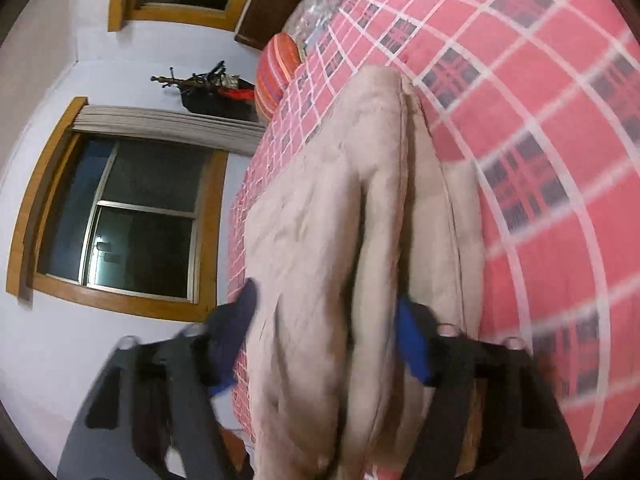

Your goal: Fold large clothes

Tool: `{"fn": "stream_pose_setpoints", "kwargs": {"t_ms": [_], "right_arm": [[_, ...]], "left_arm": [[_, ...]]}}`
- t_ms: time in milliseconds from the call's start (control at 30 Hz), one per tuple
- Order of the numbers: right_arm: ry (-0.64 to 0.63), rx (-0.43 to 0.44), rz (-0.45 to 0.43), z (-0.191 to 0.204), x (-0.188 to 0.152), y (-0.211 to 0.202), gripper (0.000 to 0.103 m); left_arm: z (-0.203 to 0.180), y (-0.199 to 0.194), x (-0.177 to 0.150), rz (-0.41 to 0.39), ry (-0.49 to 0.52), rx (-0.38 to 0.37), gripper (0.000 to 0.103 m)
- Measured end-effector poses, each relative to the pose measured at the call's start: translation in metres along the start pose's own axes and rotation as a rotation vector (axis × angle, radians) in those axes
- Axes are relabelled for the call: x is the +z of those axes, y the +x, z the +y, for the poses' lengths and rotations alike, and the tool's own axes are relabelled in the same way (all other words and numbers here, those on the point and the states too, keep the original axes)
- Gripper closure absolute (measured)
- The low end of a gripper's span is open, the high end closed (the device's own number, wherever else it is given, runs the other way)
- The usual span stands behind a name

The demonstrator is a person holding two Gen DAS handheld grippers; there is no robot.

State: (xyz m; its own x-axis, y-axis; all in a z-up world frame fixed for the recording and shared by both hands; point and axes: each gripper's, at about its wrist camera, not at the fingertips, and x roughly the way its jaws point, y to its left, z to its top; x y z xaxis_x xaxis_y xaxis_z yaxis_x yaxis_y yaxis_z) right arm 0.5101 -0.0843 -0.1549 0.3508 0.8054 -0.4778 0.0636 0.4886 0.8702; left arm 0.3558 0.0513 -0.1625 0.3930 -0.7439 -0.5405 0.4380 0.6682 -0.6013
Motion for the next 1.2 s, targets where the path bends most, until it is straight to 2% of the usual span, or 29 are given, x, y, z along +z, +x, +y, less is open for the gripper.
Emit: {"fn": "stream_pose_setpoints", "kwargs": {"t_ms": [33, 100, 167, 267, 367, 467, 633, 667, 700, 767, 800, 933, 1000, 1033, 1100, 1133, 1200], "right_arm": [[-0.016, -0.026, 0.003, 0.003, 0.006, 0.004, 0.072], [-0.089, -0.059, -0.016, 0.018, 0.0, -0.002, 0.083], [-0.139, -0.037, -0.048, 0.024, -0.002, -0.014, 0.087], [-0.109, -0.022, -0.08, 0.001, 0.0, -0.028, 0.088], [-0.058, -0.003, -0.059, -0.023, 0.004, -0.022, 0.088], [-0.055, 0.013, -0.056, -0.028, 0.006, -0.017, 0.087], [-0.043, -0.02, -0.051, -0.044, 0.005, -0.025, 0.076], [-0.044, -0.03, -0.068, -0.042, 0.006, -0.032, 0.067], [-0.054, -0.052, -0.113, -0.036, 0.006, -0.042, 0.065], [-0.109, -0.063, -0.2, -0.015, 0.007, -0.063, 0.064], [-0.137, -0.044, -0.21, -0.003, 0.009, -0.067, 0.064], [-0.251, -0.064, -0.134, 0.032, 0.019, -0.045, 0.064], [-0.262, -0.13, -0.072, 0.03, 0.025, -0.021, 0.064], [-0.26, -0.16, -0.058, 0.024, 0.028, -0.014, 0.067], [-0.252, -0.219, -0.022, 0.008, 0.031, 0.0, 0.087], [-0.252, -0.257, -0.013, -0.006, 0.032, 0.003, 0.103], [-0.206, -0.235, -0.006, -0.025, 0.032, 0.004, 0.103]], "left_arm": [[0.0, 0.003, -0.002, 0.008, -0.003, -0.016, 0.026], [0.0, 0.01, -0.006, 0.028, -0.012, -0.045, 0.026], [-0.005, 0.019, -0.012, 0.046, -0.006, -0.072, 0.026], [-0.012, 0.031, -0.021, 0.072, 0.009, -0.099, 0.026], [-0.014, 0.04, -0.025, 0.093, 0.022, -0.097, 0.026], [-0.015, 0.038, -0.025, 0.097, 0.015, -0.102, 0.026], [-0.009, 0.017, 0.017, 0.034, 0.009, -0.081, 0.026], [-0.002, 0.013, 0.028, 0.017, -0.002, -0.069, 0.026], [0.009, 0.01, 0.045, -0.006, -0.025, -0.049, 0.026], [0.035, 0.012, 0.074, -0.018, -0.093, -0.064, 0.026], [0.044, 0.015, 0.084, -0.017, -0.117, -0.071, 0.026], [0.084, 0.044, 0.118, 0.02, -0.194, -0.037, 0.026], [0.1, 0.062, 0.12, 0.049, -0.22, -0.009, 0.026], [0.11, 0.072, 0.12, 0.061, -0.246, 0.0, 0.026], [0.124, 0.088, 0.119, 0.079, -0.282, 0.011, 0.026], [0.127, 0.094, 0.115, 0.089, -0.294, 0.009, 0.026], [0.127, 0.103, 0.113, 0.102, -0.285, 0.009, 0.026]]}}
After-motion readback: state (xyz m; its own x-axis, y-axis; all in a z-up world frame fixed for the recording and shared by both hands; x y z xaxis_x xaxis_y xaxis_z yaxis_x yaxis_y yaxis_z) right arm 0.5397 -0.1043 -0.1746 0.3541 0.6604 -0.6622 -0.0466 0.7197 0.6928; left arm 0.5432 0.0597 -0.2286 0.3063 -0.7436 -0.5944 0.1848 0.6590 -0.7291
